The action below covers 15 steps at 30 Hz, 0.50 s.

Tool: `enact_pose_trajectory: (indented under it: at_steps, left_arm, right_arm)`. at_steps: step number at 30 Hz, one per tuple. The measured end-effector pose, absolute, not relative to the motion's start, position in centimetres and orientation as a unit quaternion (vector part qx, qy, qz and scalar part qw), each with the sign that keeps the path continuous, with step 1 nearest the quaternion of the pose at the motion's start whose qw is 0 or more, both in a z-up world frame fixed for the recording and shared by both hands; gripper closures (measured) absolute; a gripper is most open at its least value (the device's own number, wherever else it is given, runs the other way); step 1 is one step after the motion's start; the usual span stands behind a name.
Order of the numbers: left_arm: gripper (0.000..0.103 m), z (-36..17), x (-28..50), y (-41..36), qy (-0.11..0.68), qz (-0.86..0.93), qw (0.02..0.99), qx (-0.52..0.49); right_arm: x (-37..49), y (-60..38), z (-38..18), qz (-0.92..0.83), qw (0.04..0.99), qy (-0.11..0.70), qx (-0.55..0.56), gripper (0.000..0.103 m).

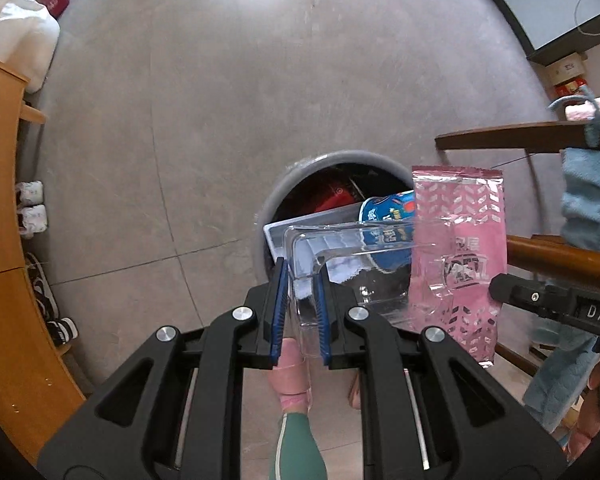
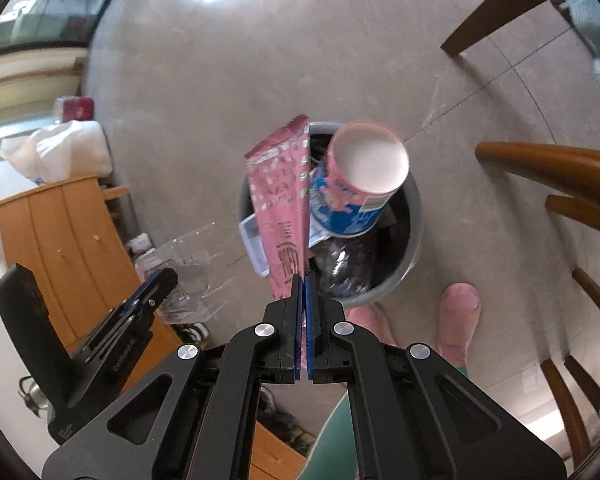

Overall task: Collect trash
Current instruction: 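Lift the clear wrapper and PRETZ box and carry both over the grey bin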

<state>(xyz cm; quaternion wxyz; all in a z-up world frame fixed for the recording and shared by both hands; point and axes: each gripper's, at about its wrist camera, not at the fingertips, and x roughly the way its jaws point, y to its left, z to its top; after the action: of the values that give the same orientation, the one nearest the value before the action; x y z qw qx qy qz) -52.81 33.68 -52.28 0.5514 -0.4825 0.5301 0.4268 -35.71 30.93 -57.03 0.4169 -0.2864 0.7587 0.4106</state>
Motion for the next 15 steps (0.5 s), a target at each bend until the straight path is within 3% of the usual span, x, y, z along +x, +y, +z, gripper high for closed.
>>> enact_pose_trajectory:
  at_steps: [10,12,14,15]
  left_arm:
    - [0.088,-57.0,-51.2,33.8,0.544,0.420,0.539,-0.487]
    - [0.088,-57.4,-50.9,33.7,0.550,0.420,0.538,-0.482]
    - [0.081,-57.9,-50.6,33.5,0.559,0.416,0.536,-0.477]
    - [0.078,-58.0,-50.4,33.3,0.564,0.414,0.535,-0.473]
  right_arm:
    - [-35.8,32.0,-62.3,0.399,0.406,0.767,-0.296,0.100]
    - [-35.9,32.1,-63.0,0.398,0.401,0.769,-0.298,0.097]
    - [-36.1,32.1,-63.4,0.395,0.396,0.771,-0.304,0.094]
    - [-36.0,32.0,-63.5,0.393,0.398,0.770,-0.308,0.089]
